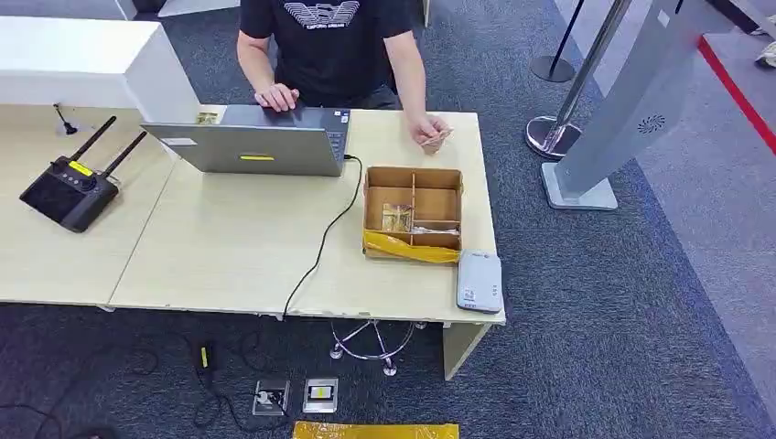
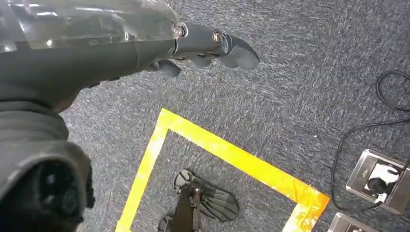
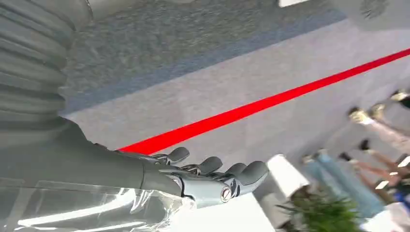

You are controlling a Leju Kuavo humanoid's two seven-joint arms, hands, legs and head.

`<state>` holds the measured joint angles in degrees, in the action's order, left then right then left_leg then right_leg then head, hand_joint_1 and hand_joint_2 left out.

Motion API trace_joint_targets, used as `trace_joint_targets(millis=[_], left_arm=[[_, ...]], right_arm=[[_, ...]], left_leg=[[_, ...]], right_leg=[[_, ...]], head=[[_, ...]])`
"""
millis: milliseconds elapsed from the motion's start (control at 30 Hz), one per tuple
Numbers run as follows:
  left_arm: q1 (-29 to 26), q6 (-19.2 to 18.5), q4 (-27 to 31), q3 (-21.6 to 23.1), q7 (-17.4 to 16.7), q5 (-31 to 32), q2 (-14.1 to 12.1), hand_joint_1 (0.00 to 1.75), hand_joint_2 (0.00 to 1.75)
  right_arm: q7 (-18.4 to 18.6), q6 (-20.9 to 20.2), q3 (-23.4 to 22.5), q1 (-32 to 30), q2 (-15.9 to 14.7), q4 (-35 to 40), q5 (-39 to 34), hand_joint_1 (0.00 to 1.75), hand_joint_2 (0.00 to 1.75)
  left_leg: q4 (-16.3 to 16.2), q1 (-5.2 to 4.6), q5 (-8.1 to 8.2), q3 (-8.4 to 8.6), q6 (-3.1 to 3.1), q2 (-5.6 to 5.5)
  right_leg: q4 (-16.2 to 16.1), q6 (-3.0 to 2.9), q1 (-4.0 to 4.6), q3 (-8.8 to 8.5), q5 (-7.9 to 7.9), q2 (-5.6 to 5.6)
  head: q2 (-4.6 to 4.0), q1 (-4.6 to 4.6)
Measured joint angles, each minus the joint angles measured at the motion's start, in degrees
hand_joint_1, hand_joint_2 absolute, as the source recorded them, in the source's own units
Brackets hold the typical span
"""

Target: Pass the card to the sensor for recognition and then transmit it.

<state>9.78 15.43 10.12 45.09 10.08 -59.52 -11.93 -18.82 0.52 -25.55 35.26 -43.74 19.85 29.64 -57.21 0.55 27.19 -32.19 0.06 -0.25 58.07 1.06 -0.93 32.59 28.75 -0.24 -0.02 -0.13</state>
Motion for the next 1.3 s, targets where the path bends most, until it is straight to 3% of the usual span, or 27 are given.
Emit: trace_joint_targets(millis=[167, 300, 400, 533, 767, 1000, 1300], left_arm=[[0.1, -0.6, 0.0, 0.9, 0.4, 1.1, -0.2, 0.0, 0.0], [1.1, -0.7, 0.0, 1.5, 0.2, 2.3, -0.1, 0.0, 0.0], [1.7, -1.0, 0.0, 2.2, -0.2, 2.7, -0.2, 0.0, 0.0], [2.2, -1.1, 0.0, 2.7, -0.4, 3.5, -0.2, 0.0, 0.0], [2.9, -1.4, 0.0, 3.7, -1.1, 3.8, -0.2, 0.0, 0.0], [3.0, -1.6, 0.0, 4.1, -1.1, 4.1, -0.5, 0.0, 0.0], [3.0, -1.6, 0.0, 4.1, -1.3, 4.3, -0.7, 0.0, 0.0]], right_arm=[[-1.7, 0.0, 5.0, 1.8, 1.3, 2.7, 2.9, 0.0, 1.75], [0.1, 0.1, 11.5, 3.7, 3.4, 6.8, 4.2, 0.0, 1.75], [2.5, 1.1, 18.5, 4.8, 5.3, 11.4, 3.0, 0.0, 1.75], [4.4, 5.5, 27.8, 6.7, 7.5, 16.3, 6.2, 0.0, 1.75], [5.5, 8.8, 42.4, 9.9, 11.9, 21.2, 9.6, 0.0, 1.75], [5.6, 9.3, 50.3, 12.6, 15.1, 22.6, 9.9, 0.0, 1.75], [5.3, 10.2, 55.2, 13.7, 17.0, 22.8, 9.8, 0.0, 1.75]], left_leg=[[0.0, -0.01, 0.0, -0.1, 0.0, -0.08], [0.0, 0.01, -0.05, -0.08, -0.04, -0.08], [0.0, 0.01, -0.14, -0.11, -0.06, -0.17], [0.0, 0.03, -0.17, -0.09, -0.07, -0.21], [0.0, 0.06, -0.2, -0.11, -0.09, -0.23], [0.0, 0.06, -0.2, -0.11, -0.09, -0.26], [0.0, 0.06, -0.19, -0.11, -0.1, -0.24]], right_leg=[[0.0, -0.01, 0.0, 0.03, 0.01, -0.06], [0.1, -0.01, 0.01, -0.02, 0.0, -0.06], [0.1, -0.01, 0.01, -0.02, -0.01, -0.12], [0.1, -0.01, 0.03, -0.01, -0.01, -0.15], [0.1, -0.01, 0.05, 0.03, -0.01, -0.17], [0.1, -0.01, 0.05, 0.05, -0.01, -0.21], [0.1, -0.02, 0.05, 0.09, -0.01, -0.13]], head=[[0.0, -0.02], [0.0, 0.0], [0.0, -0.02], [0.0, 0.0], [0.0, 0.02], [0.0, 0.0], [0.0, 0.0]])
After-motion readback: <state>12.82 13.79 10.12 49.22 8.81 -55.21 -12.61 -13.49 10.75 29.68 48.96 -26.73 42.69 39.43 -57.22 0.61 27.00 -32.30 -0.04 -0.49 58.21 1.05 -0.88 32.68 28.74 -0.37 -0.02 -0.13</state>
